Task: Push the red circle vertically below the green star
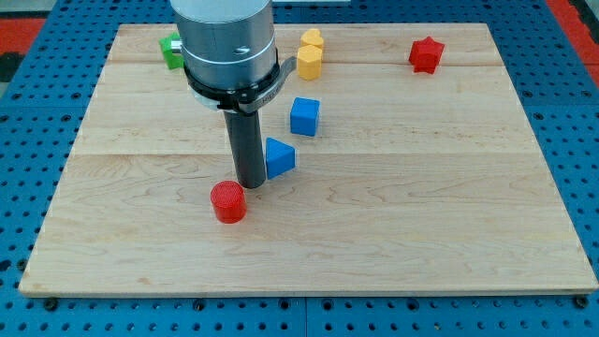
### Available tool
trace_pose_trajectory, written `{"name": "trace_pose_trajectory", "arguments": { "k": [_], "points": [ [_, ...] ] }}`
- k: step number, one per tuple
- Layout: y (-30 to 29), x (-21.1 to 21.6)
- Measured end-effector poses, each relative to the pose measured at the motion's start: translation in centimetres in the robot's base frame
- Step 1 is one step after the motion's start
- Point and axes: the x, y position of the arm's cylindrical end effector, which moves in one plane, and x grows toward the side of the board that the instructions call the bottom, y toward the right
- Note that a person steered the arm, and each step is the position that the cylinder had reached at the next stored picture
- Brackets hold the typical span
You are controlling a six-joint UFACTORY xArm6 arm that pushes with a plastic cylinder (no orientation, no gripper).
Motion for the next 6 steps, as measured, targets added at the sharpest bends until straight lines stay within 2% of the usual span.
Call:
{"name": "trace_pose_trajectory", "arguments": {
  "k": [1,2,3,5,6],
  "points": [
    [2.6,0.6],
    [2.6,0.6],
    [2.7,3.1],
    [2.7,3.6],
    [0.6,3.6]
  ]
}}
